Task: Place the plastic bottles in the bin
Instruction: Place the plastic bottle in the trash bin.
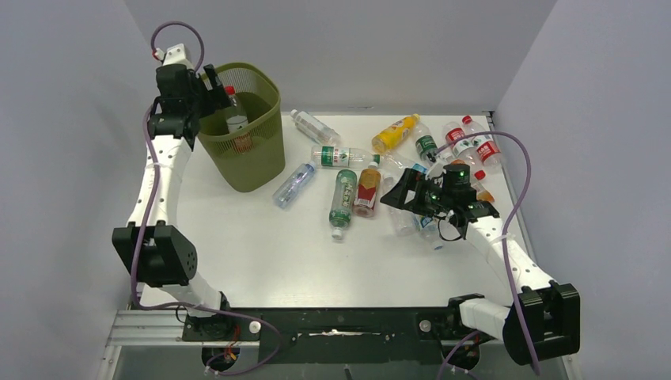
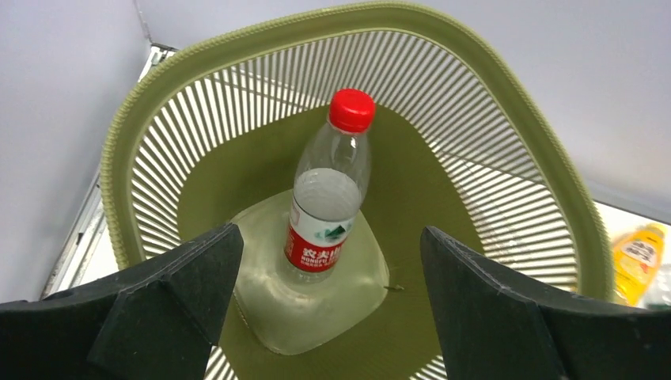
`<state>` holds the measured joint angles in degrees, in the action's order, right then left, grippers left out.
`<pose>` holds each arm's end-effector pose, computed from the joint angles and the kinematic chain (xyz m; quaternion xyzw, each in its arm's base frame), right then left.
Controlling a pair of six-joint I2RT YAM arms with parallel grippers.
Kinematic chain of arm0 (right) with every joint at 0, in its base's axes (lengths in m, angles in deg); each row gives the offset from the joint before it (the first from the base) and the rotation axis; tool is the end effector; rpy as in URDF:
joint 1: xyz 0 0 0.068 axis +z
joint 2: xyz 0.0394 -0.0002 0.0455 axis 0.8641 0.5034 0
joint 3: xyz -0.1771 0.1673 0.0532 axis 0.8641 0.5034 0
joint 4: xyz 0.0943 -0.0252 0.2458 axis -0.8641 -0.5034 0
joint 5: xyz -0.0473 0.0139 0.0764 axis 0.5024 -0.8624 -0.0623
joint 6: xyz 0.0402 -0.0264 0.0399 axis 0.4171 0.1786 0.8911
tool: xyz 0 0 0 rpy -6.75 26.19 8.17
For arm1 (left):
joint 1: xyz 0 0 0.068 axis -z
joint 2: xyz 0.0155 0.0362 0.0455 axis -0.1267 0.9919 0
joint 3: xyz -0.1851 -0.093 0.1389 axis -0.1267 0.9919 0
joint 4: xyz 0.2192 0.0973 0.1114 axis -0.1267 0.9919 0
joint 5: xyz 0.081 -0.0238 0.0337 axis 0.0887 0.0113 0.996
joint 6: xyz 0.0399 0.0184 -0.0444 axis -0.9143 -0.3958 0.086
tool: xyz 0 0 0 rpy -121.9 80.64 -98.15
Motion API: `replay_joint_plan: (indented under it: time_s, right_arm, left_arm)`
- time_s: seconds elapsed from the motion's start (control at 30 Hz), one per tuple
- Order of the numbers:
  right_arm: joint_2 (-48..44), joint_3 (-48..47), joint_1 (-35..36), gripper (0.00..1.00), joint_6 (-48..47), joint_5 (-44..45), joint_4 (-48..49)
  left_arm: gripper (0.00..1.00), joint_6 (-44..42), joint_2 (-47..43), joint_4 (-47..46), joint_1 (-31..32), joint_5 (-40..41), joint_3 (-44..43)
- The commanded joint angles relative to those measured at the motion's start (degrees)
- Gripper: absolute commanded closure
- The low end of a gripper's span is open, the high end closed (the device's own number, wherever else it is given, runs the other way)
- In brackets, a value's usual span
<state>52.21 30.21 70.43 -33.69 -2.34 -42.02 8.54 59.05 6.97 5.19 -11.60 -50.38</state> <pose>0.2539 0.0714 0.2234 0.0756 0.8737 0.3727 0.3034 0.3957 0.0182 0.3849 -0.1647 0.8060 -0.0464 0.5666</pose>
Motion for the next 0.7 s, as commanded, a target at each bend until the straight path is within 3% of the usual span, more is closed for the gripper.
replay_joint_plan:
  time_s: [0.0,0.37,0.67]
  right_arm:
    - [0.9,-0.5,0.5,0.02,0.3,-1.4,3.4]
    - [3.2,-2.1,0.5,0.02,-0.7,-1.0,2.8]
    - [3.4,-1.8,0.5,0.02,-1.2,1.3,1.5]
  left_arm:
    - [0.16,1.5,-7.1,-1.0,0.6,-5.5,-2.8]
    - [0.16,-0.9,-15.1,4.7,17.7,-3.2,-0.5]
    - [0.16,6.6,-14.4,1.3,30.9,-2.2,12.9]
